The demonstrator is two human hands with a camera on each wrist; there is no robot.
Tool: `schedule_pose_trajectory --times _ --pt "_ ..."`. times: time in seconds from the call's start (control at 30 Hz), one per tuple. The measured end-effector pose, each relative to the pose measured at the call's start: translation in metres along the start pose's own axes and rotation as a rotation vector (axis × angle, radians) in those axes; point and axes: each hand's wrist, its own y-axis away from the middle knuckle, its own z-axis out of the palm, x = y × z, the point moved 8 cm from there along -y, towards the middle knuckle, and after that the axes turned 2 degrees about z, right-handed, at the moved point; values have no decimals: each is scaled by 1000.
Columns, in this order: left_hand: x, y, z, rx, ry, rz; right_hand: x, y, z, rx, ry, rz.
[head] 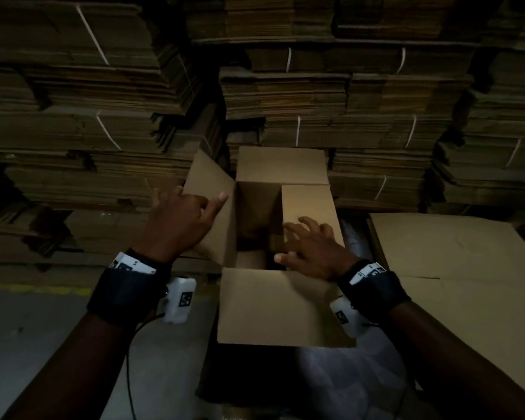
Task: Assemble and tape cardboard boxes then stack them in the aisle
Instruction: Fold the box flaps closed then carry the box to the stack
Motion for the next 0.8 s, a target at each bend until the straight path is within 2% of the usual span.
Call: schedule_pose_trajectory --times 0.1,0.2,0.3,0.37,0.4,0.47,0.5,0.57,0.6,0.63,0.67,0.7,0.8 --pt "-17 11 21 -97 29 -56 -4 12 -36 181 -96 -70" --pt "-21 23 50 -209 174 -82 11 30 -79 296 -172 -32" --pt "-24 32 86 -377 249 -105 31 49 -111 248 -79 70" --pt "-24 36 108 -483 254 -130 60 60 -115 236 -7 222" --pt "-22 38 116 -520 263 -138 79 65 -114 245 -78 322" --pt "-16 41 123 -542 300 -143 105 74 -100 217 -370 491" --pt "-13 43 125 -535 325 -136 112 76 -89 134 -375 567" --pt "-13 44 130 -508 380 -129 114 80 -57 -163 -45 627" --pt "-14 45 133 -493 401 -131 117 79 -37 -269 3 612" --pt "-15 45 137 -476 422 -140 111 79 -19 -340 -67 580" --pt "-16 46 140 -457 443 -149 109 74 -1 -361 -181 538" --pt "-17 48 144 -443 466 -161 109 67 13 -319 -300 474" --pt "-16 55 153 -432 547 -188 107 61 35 -127 -638 337"
